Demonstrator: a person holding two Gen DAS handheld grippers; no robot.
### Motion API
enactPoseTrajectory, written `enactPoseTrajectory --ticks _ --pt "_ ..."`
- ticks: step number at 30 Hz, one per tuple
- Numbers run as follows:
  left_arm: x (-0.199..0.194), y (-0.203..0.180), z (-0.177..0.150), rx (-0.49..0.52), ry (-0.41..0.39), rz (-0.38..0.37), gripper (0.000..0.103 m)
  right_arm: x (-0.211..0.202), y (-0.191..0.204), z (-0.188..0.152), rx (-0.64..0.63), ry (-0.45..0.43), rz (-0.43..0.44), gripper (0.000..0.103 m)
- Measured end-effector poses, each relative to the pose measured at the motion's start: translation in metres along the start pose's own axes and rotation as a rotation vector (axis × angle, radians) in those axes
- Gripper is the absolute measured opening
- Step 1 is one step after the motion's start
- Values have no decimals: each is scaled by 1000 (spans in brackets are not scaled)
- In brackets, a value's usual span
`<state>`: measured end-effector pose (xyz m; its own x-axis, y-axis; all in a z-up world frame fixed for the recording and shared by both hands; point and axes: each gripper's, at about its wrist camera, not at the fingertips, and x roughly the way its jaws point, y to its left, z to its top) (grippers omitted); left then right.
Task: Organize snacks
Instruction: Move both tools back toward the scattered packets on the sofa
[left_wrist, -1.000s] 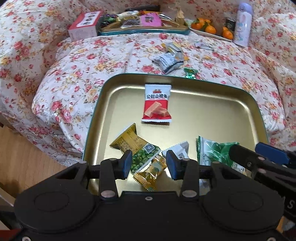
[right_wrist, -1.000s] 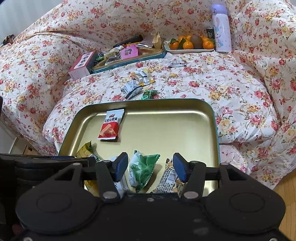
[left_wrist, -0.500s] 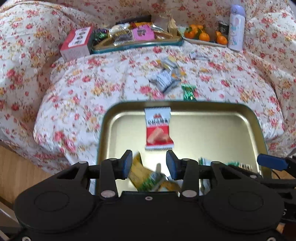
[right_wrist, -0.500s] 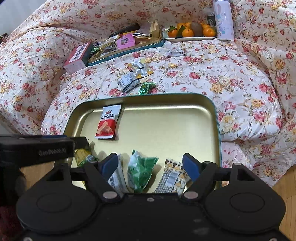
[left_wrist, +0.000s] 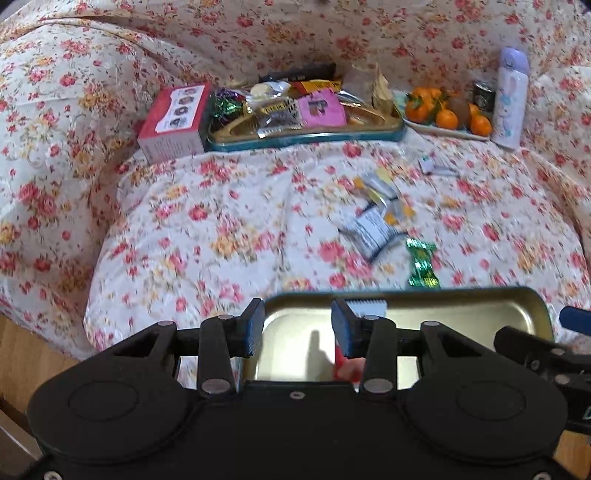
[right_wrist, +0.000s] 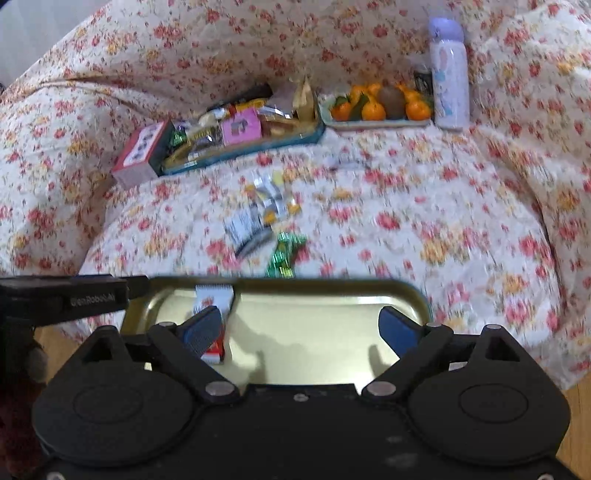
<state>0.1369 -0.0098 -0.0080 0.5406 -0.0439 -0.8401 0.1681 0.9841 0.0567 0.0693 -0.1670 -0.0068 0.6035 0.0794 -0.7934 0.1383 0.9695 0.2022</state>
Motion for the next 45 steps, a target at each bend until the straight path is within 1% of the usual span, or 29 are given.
enactPoseTrajectory --ticks 2,3,4,5,6,8,9,10,12,13,18,26,29,30,37,42,43,45 --pt "4 1 5 4 -10 12 50 5 0 12 6 -1 17 96" --pt "6 1 8 4 -15 18 50 9 1 18 14 1 24 93" --pt "8 2 10 3 -20 22 50 13 0 23 25 6 30 90" --pt "10 3 11 2 -22 24 50 18 0 28 33 12 31 82" --pt "13 3 13 -1 -23 26 50 23 0 31 38 21 28 77" --pt "18 4 15 -8 -21 29 50 35 -1 38 52 38 31 75" --pt "21 5 16 -10 -20 31 50 39 -1 40 55 45 33 69" --pt "24 5 17 -13 -17 35 50 45 0 42 55 50 39 67" --pt "30 7 18 -20 -12 39 50 55 2 46 49 51 39 56" --pt "32 8 18 -22 -10 41 50 59 3 46 46 51 33 54" --pt "41 14 20 -38 -3 54 50 80 9 50 16 46 29 49" --pt "55 25 22 -71 24 51 50 117 13 55 -5 105 14 46" --pt "58 26 22 -79 30 46 50 126 12 55 0 123 9 40" --pt "59 27 23 -81 31 45 50 127 12 55 2 127 11 38" --pt "62 25 24 -93 41 34 50 136 13 52 1 150 5 37" --pt "63 24 22 -100 57 20 50 138 15 50 -12 136 -5 35" --pt "63 24 22 -102 59 19 50 138 15 50 -12 134 -6 34" --pt "64 23 21 -103 64 19 50 139 15 50 -19 124 -17 28"
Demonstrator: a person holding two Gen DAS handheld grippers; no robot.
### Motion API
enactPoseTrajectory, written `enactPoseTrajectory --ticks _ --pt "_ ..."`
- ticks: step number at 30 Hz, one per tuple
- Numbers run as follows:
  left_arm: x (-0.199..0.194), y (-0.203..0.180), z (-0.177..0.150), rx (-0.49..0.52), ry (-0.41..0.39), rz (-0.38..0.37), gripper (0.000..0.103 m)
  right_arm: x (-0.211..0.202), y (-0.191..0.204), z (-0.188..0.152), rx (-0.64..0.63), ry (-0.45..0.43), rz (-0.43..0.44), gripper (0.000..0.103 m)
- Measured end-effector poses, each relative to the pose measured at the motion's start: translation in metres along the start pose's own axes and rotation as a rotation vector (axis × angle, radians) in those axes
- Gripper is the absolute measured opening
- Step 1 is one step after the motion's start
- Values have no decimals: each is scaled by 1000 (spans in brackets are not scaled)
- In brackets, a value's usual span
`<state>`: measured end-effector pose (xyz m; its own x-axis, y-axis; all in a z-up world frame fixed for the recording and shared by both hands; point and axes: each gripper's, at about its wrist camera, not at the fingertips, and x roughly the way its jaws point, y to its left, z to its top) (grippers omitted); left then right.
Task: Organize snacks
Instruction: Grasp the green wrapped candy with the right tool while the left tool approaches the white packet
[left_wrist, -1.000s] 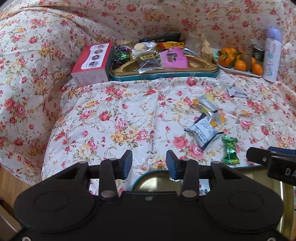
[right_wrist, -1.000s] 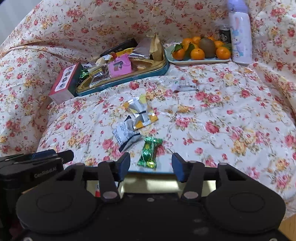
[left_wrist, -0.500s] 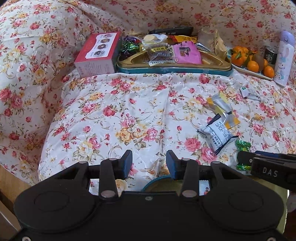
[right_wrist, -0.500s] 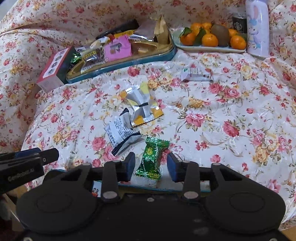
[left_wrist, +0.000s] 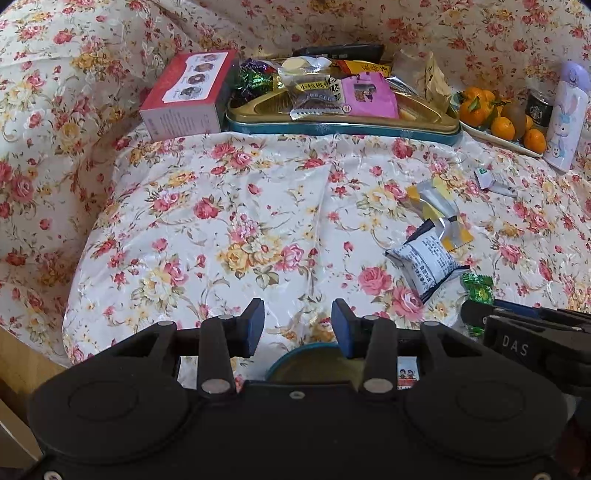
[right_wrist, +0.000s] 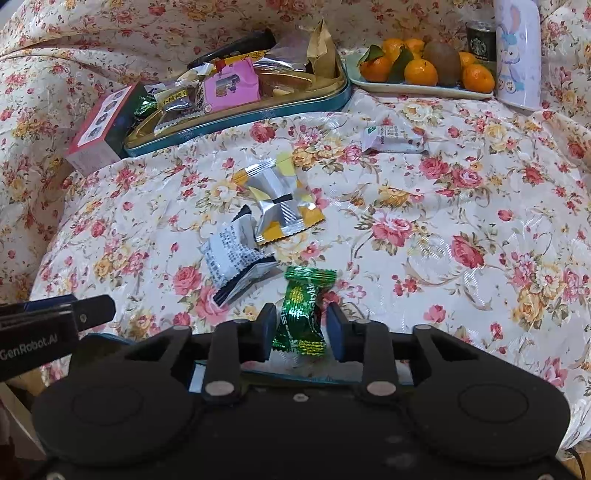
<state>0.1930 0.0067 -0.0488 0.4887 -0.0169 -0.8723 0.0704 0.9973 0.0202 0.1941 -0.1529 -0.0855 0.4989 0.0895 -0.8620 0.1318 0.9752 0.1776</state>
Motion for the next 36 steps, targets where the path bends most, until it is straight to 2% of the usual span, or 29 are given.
enactPoseTrajectory --ticks 7,12,19,23,27,33,36 --pt "1 -3 -2 -3 14 -8 50 -1 -2 -3 -28 -36 1 24" --pt "1 -5 1 -3 23 -26 50 -8 -12 1 -2 -65 -4 23" --pt "7 -19 17 -6 43 -95 50 -18 -34 12 27 -119 -63 23" --pt "17 -33 31 -17 69 -147 50 -17 -44 14 16 -132 -110 23" --pt "28 -48 40 -11 82 -168 50 -11 -52 14 14 -129 -128 23" --pt "40 -66 45 9 88 -147 51 0 -60 13 16 -115 -125 23" --pt "42 -71 47 13 76 -132 57 1 -60 12 5 -115 -122 23"
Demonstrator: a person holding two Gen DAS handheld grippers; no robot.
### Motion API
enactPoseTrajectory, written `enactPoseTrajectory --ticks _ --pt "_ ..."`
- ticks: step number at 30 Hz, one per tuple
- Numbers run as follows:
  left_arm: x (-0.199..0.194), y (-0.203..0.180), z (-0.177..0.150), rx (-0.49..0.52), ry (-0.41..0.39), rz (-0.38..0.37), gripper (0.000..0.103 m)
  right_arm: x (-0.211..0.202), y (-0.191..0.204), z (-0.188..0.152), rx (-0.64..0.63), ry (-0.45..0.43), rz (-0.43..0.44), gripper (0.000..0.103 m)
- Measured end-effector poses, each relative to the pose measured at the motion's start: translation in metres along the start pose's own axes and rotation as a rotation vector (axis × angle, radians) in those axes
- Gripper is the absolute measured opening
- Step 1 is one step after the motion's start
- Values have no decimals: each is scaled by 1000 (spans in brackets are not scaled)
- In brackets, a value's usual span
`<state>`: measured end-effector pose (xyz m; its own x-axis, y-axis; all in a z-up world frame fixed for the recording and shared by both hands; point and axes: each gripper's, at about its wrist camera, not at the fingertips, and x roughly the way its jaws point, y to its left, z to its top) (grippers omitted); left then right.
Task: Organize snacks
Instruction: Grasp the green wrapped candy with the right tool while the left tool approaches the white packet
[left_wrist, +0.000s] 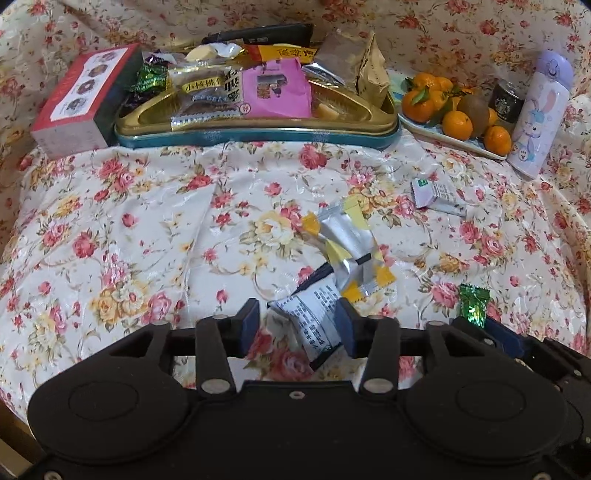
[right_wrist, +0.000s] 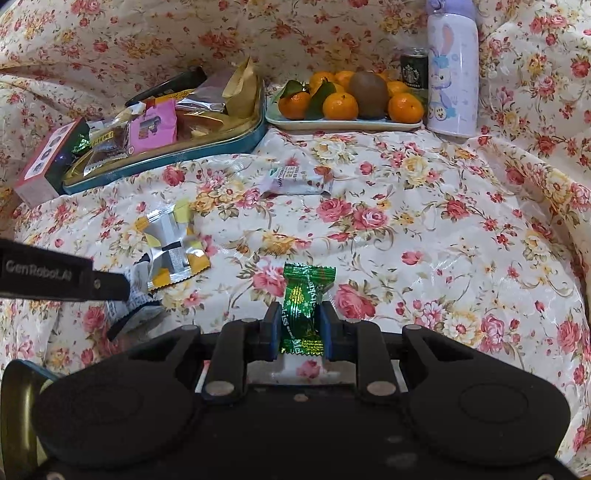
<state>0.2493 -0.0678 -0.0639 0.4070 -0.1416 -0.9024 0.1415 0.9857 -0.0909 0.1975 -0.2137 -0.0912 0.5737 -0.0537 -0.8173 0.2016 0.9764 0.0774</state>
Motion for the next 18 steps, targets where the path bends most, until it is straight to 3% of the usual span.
enactPoseTrajectory --ticks 18 --pt "8 -12 1 -5 29 5 58 -1 -3 -4 -12 -24 26 23"
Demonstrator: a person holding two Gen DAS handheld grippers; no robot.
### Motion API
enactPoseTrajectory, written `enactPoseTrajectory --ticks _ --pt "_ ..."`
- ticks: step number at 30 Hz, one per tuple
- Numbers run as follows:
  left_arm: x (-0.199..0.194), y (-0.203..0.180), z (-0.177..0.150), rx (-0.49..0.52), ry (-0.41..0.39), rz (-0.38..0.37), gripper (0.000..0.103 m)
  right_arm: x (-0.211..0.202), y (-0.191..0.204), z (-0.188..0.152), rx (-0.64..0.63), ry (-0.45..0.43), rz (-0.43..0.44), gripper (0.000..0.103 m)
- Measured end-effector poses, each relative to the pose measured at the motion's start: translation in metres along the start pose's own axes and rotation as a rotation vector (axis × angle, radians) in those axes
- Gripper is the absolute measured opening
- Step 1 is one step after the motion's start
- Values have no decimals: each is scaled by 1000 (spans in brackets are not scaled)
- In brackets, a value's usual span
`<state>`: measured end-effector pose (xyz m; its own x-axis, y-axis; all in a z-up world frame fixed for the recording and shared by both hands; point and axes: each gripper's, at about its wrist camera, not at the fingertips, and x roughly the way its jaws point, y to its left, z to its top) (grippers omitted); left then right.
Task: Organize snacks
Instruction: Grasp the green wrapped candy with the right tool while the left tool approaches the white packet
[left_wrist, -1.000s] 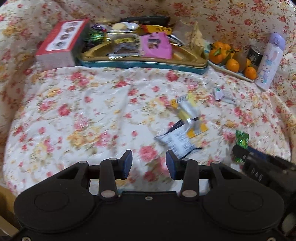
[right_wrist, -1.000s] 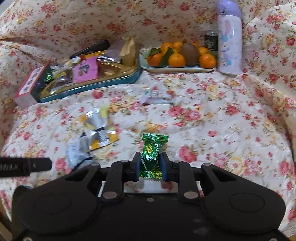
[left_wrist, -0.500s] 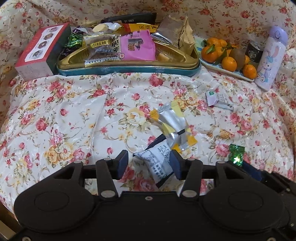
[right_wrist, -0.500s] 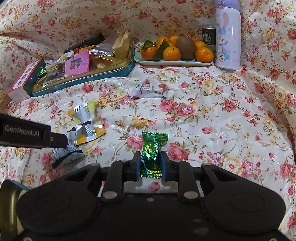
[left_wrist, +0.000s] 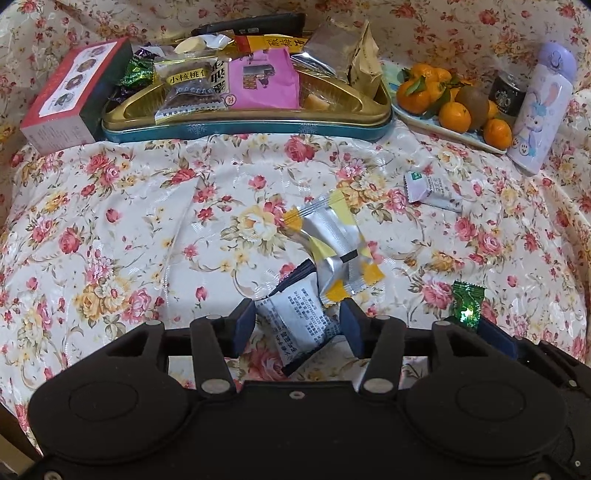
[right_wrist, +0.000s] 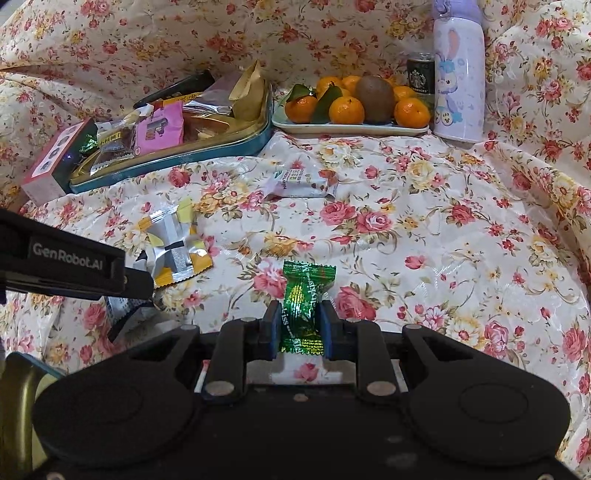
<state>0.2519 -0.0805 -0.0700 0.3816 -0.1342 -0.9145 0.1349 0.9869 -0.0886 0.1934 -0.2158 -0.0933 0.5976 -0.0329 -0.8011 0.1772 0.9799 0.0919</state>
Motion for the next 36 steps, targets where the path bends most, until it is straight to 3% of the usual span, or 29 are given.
enactPoseTrajectory --ticks 13,21,27,32,36 --pt "15 3 -2 6 22 17 58 -2 0 -2 8 -11 8 23" --pt "21 -8 -7 74 3 11 71 -2 0 -4 5 -22 7 23" --pt "19 -6 -13 72 -34 5 72 -2 1 -6 -1 -31 3 23" --pt "13 -3 -24 65 -96 24 63 -2 1 -7 -10 -42 0 23" --pt "10 4 -28 47 -132 39 46 -2 2 -6 -15 -42 -1 23"
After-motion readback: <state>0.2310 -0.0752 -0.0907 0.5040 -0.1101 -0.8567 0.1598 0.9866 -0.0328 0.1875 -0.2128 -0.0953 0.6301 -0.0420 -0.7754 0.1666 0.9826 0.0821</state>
